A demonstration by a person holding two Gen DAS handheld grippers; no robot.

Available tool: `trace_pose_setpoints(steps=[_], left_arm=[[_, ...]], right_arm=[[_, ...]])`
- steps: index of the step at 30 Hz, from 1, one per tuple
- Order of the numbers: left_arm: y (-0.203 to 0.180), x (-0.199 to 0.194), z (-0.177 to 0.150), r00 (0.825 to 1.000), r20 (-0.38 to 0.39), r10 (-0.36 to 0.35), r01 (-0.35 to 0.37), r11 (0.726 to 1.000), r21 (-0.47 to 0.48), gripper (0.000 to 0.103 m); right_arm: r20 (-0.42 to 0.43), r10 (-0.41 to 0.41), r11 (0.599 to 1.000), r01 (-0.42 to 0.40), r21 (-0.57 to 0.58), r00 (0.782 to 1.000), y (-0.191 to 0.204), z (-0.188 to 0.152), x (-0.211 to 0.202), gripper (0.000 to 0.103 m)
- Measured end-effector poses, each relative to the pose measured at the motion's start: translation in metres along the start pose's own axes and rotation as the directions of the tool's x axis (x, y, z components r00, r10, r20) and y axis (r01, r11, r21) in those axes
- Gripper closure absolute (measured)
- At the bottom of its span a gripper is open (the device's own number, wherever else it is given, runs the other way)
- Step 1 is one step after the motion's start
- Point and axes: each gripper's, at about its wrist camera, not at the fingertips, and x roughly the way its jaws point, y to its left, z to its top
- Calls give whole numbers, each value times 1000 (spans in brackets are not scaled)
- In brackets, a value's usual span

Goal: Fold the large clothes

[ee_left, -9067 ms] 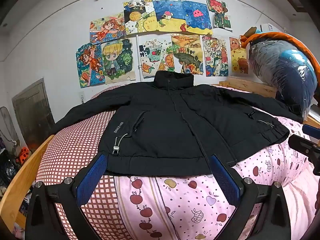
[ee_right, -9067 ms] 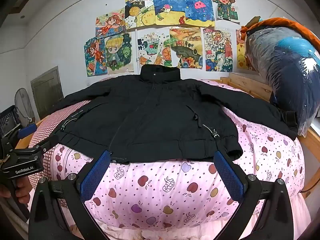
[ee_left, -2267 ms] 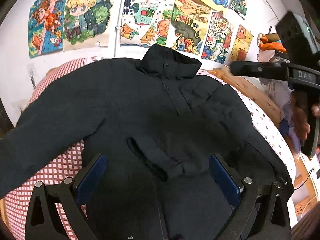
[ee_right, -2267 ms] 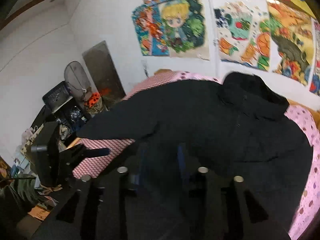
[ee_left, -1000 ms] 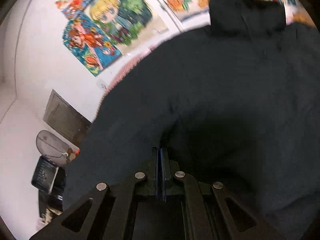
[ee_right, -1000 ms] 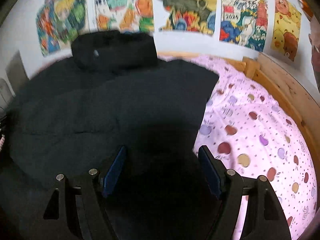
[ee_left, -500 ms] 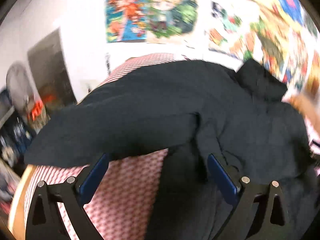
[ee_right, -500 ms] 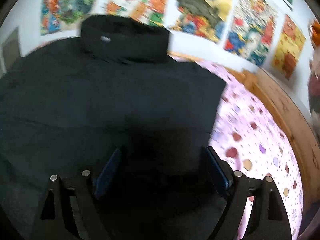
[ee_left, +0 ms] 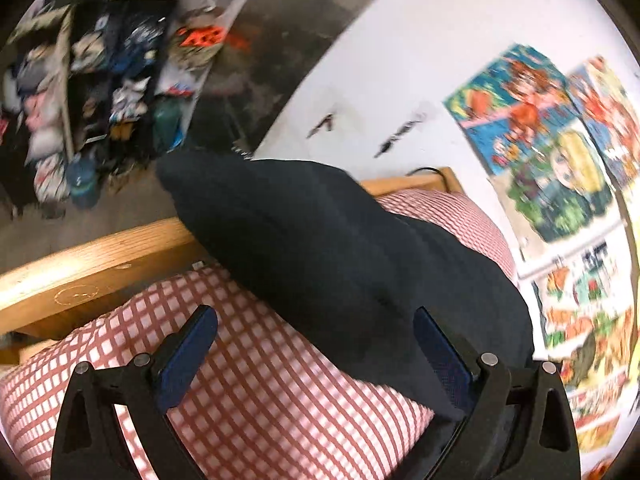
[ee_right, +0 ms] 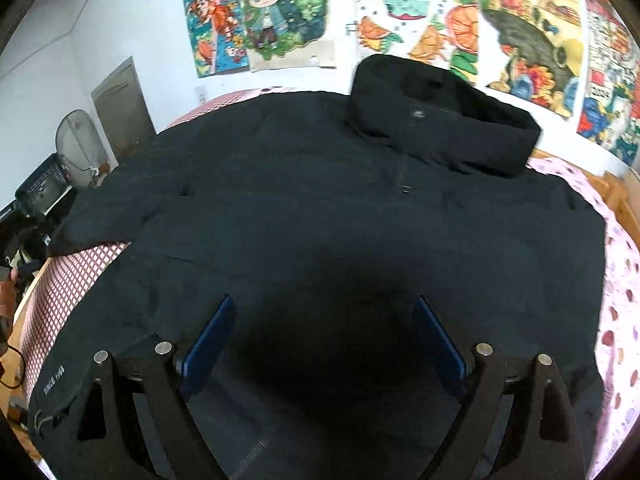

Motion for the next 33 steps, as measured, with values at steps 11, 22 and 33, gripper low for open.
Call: trace_pose_setpoints(steps=[11, 22, 33], left_arm=[[-41, -14, -5, 987, 160, 24, -62, 970, 233, 100], [-201, -149, -107, 801, 173, -572, 132, 451, 883, 100], [-230, -116, -342, 889, -300, -347, 162, -373, 913, 98]], right_arm=[[-103, -21, 1000, 21, -4, 994, -2, -17, 56, 16], [17, 4, 991, -6, 136, 1000, -47, -28, -3, 16], [52, -127, 929, 101, 356, 991, -172, -54, -41, 16]])
